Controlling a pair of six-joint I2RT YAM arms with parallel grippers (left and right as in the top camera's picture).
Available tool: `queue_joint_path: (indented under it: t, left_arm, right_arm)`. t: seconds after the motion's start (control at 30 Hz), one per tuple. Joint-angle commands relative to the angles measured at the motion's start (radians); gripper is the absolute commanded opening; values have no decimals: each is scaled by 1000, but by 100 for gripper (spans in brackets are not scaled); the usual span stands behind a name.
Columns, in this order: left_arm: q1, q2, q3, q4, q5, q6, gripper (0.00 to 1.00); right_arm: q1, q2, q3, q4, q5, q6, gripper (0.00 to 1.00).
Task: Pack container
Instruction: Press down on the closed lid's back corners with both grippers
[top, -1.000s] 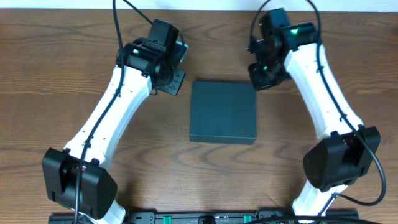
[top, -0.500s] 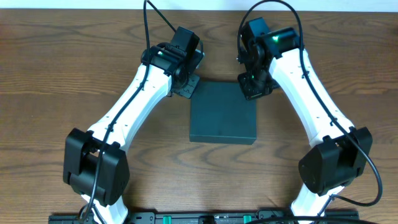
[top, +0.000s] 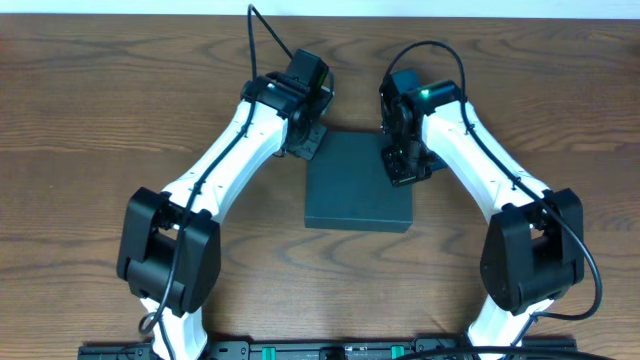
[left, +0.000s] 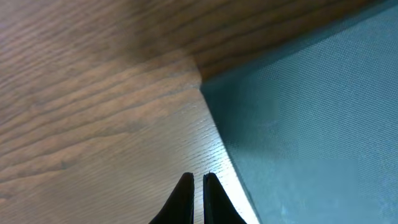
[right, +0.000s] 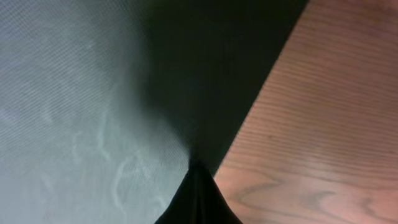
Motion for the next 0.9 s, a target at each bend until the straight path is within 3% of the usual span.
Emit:
queue_joint_path:
  t: [0.0,0.43,0.87]
  left_arm:
    - [-13,28,14,2,15,-8,6]
    - [-49,109,14,2,18,-8,6]
    - [-50,49,14,-17,-34,-7,6]
  right_arm:
    - [6,-16,-51,29,0,20,1]
    - [6,-16,-169,124,-17,27,1]
    - [6,-16,-170,130,-17,27,1]
